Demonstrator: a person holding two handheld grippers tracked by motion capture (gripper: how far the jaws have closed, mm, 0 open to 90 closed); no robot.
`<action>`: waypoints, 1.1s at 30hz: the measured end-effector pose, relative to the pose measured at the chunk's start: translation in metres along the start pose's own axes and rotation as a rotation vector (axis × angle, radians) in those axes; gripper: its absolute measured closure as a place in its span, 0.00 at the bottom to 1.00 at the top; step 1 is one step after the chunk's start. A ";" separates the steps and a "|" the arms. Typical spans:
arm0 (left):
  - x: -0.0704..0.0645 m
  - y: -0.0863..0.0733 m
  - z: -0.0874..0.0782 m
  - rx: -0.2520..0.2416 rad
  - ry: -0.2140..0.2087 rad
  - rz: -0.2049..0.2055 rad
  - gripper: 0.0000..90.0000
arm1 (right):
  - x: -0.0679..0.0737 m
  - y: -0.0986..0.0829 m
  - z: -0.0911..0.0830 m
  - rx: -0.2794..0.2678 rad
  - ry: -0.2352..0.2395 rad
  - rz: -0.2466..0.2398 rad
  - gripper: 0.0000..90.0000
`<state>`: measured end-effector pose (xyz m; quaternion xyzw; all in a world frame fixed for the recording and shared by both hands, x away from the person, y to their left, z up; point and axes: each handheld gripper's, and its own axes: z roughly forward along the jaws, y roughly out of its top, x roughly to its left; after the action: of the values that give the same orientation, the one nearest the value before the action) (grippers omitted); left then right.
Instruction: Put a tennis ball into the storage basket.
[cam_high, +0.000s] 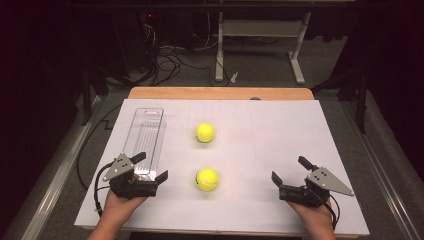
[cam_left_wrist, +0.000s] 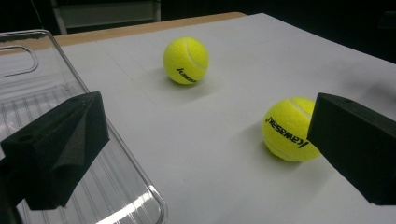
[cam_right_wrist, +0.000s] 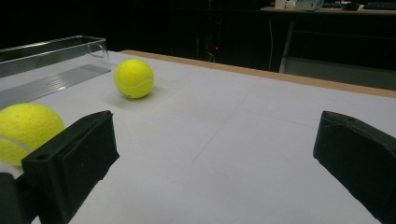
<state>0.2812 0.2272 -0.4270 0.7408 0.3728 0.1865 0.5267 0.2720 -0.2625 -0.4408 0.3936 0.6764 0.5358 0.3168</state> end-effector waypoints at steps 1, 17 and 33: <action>0.000 0.000 0.000 0.000 -0.001 0.000 0.00 | 0.000 0.000 0.000 0.001 0.001 -0.001 0.00; 0.007 0.002 -0.010 -0.028 0.027 -0.029 0.00 | -0.001 0.000 -0.001 -0.003 0.000 0.003 0.00; 0.020 0.004 -0.028 -0.020 0.057 -0.036 0.00 | -0.002 0.000 -0.002 -0.007 0.002 0.007 0.00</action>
<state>0.2773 0.2593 -0.4149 0.7230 0.3991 0.2017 0.5265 0.2712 -0.2652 -0.4405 0.3942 0.6737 0.5395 0.3155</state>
